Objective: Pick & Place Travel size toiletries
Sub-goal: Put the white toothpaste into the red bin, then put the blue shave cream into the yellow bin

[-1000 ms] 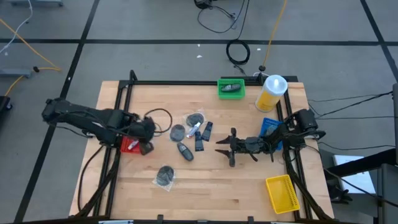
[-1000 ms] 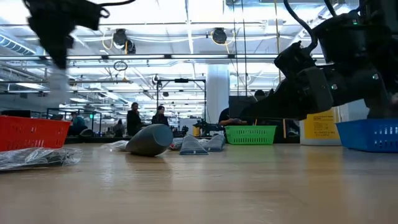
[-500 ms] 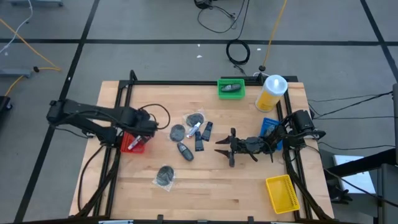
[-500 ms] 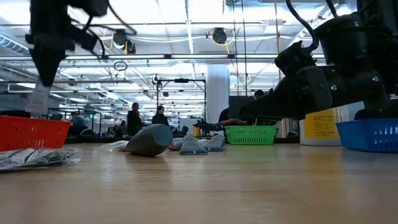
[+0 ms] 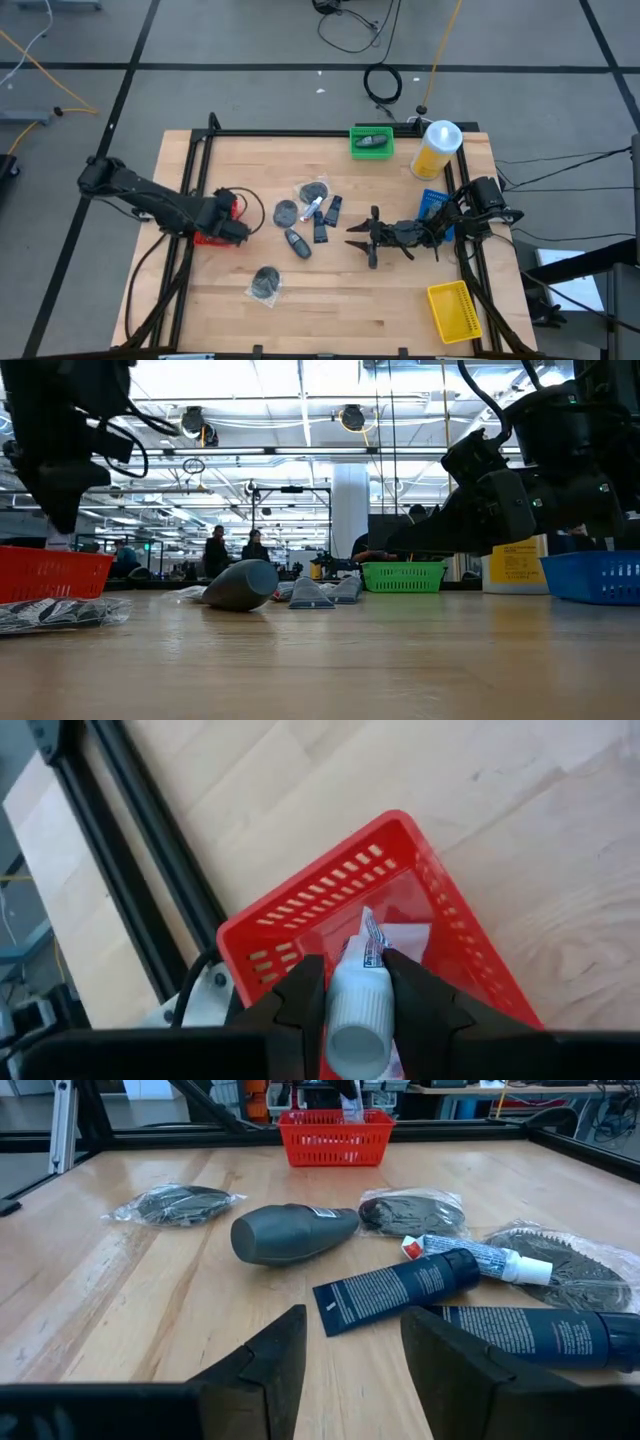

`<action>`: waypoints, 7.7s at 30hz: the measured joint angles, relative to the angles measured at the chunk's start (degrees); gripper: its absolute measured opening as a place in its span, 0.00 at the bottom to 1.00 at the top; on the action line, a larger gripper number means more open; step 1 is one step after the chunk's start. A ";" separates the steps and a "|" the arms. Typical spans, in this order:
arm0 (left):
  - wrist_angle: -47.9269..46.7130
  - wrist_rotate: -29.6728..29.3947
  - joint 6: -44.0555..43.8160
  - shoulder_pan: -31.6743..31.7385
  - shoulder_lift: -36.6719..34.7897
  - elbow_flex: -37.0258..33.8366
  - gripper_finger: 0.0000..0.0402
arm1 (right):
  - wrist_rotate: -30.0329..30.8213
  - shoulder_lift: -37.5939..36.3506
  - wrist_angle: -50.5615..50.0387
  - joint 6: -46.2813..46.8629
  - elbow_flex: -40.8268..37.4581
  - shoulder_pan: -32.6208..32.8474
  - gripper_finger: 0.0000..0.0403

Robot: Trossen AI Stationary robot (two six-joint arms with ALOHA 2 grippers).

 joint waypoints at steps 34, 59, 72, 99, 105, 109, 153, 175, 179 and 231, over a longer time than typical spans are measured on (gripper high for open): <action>13.22 -26.05 -1.99 -9.28 -0.92 6.39 0.60 | -0.05 -0.02 -0.92 0.66 0.00 0.00 0.39; 113.53 -9.69 49.15 8.01 22.38 -19.52 0.60 | -6.77 -0.02 -16.34 4.64 14.59 -0.04 0.40; 104.16 -26.74 39.18 2.35 23.58 -19.47 0.60 | 20.95 -0.04 -64.14 10.44 40.33 -2.57 0.68; 102.76 -27.04 37.06 -0.80 23.56 -19.47 0.60 | 19.46 0.39 -56.88 37.76 27.45 -10.18 0.69; 102.87 -27.97 37.10 -0.73 23.56 -19.47 0.60 | 15.16 0.56 -55.69 36.81 27.47 -12.14 0.69; 102.88 -28.01 37.21 -0.62 23.56 -19.47 0.60 | 14.75 2.47 -54.45 35.87 27.55 -12.35 0.69; 102.73 -27.75 37.08 -0.36 23.54 -19.45 0.60 | 18.60 1.15 -61.50 31.27 27.54 -10.15 0.76; 102.88 -26.87 37.03 -0.47 23.54 -19.45 0.60 | -3.25 -17.29 -88.77 18.34 27.38 -7.41 0.13; 102.95 -26.87 36.92 -0.47 23.54 -19.45 0.60 | -16.95 -28.44 -102.43 27.99 27.42 -4.72 0.07; 107.58 -25.82 40.09 4.03 23.54 -19.45 0.60 | -76.20 -12.59 -126.48 32.50 27.34 23.48 0.28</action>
